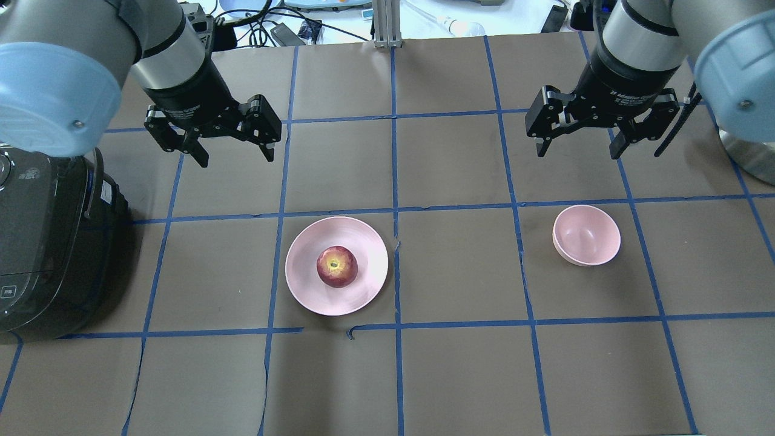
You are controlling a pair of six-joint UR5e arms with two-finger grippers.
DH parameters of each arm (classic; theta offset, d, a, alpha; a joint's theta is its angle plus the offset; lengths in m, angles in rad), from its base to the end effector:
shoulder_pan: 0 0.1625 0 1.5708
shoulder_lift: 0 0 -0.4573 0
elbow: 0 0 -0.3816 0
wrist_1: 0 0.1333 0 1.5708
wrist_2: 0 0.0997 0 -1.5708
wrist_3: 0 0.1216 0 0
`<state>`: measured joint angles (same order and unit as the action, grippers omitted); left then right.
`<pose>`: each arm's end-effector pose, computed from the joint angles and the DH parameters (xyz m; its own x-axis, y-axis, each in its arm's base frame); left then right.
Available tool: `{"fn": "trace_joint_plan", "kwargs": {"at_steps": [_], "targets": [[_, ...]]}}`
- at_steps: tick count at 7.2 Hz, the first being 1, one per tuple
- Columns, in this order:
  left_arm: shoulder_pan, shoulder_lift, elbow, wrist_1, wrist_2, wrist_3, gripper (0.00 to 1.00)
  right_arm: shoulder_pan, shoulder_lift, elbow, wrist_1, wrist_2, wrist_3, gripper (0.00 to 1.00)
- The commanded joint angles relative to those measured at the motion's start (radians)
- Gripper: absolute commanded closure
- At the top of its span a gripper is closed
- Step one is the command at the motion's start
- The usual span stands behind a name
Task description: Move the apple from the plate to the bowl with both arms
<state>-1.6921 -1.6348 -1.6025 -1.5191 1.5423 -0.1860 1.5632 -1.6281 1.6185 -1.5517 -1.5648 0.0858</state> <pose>-0.1967 -0.4831 0.4566 -0.9976 -0.0657 0.0198 -0.0647 0.9967 0.0485 0.1306 -0.4549 0.5002 -0.9956 0.0933 -0.0052 0.0933 0.9956 0.0100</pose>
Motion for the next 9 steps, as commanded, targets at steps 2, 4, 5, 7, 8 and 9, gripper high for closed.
{"fn": "trace_joint_plan", "kwargs": {"at_steps": [2,4,5,7,8,9], "targets": [[-0.075,-0.049,-0.141,0.187,-0.005,-0.122,0.0,-0.011,0.005,0.0,-0.005,-0.003,-0.027,0.0],[-0.113,-0.065,-0.248,0.297,0.002,-0.155,0.0,-0.096,0.011,0.003,-0.011,-0.012,-0.197,0.0],[-0.119,-0.074,-0.31,0.377,0.002,-0.15,0.0,-0.182,0.045,0.006,-0.01,0.002,-0.222,0.0],[-0.121,-0.097,-0.394,0.454,0.004,-0.159,0.0,-0.3,0.151,0.035,-0.144,0.003,-0.421,0.0],[-0.123,-0.112,-0.408,0.473,0.002,-0.17,0.0,-0.307,0.169,0.082,-0.16,0.009,-0.44,0.0],[-0.126,-0.129,-0.412,0.491,-0.005,-0.196,0.0,-0.314,0.185,0.165,-0.212,0.008,-0.445,0.0]]}}
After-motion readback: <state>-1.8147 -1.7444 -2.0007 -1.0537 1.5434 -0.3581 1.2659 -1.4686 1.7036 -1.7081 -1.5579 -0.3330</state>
